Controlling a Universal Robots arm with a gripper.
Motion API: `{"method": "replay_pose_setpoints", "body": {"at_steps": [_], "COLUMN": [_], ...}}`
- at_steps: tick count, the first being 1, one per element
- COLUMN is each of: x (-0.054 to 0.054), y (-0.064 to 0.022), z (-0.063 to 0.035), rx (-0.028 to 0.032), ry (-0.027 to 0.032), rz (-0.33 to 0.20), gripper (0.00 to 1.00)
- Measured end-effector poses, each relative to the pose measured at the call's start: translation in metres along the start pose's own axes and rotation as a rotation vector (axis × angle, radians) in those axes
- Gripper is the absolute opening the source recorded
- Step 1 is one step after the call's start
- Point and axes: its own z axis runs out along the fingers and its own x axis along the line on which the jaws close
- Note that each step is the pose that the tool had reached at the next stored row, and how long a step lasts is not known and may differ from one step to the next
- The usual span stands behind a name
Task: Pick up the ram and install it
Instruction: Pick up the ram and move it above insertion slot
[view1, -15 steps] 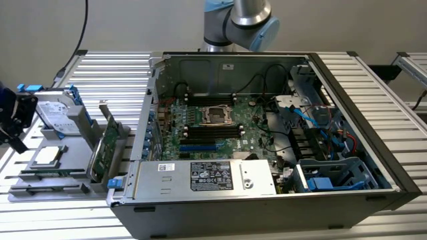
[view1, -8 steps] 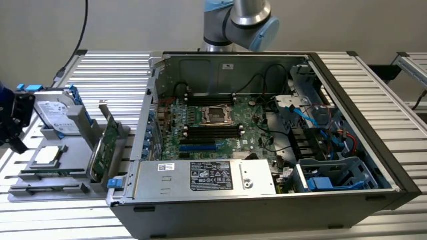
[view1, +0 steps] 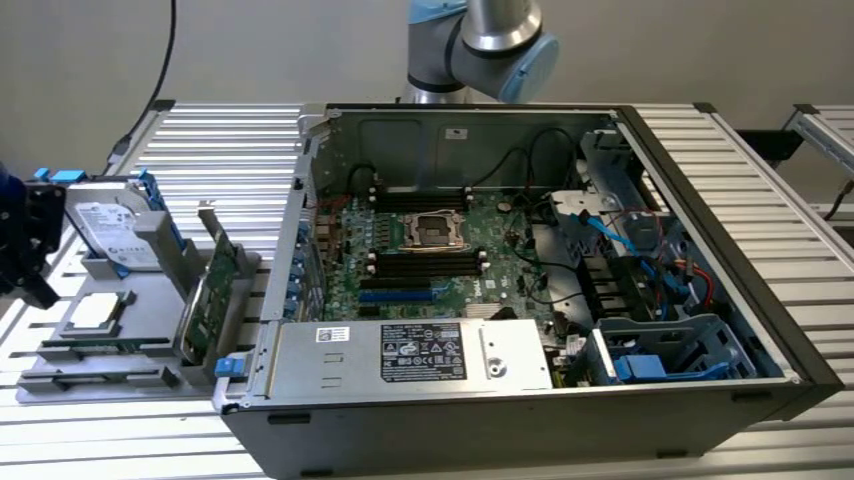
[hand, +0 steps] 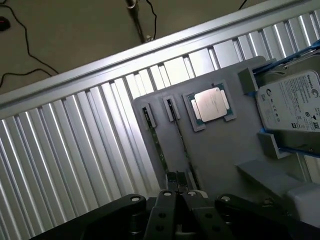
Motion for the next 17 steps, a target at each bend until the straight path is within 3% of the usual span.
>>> {"method": "replay_pose_setpoints", "body": {"at_steps": [12, 17], "x": [0.0, 0.0], "y": [0.0, 0.0], "z": [-0.0001, 0.0001], "rx": [0.0205, 0.025], "ry": [0.0059, 0.0089], "rz": [-0.218, -0.308], "gripper": [0.11, 0.11]}}
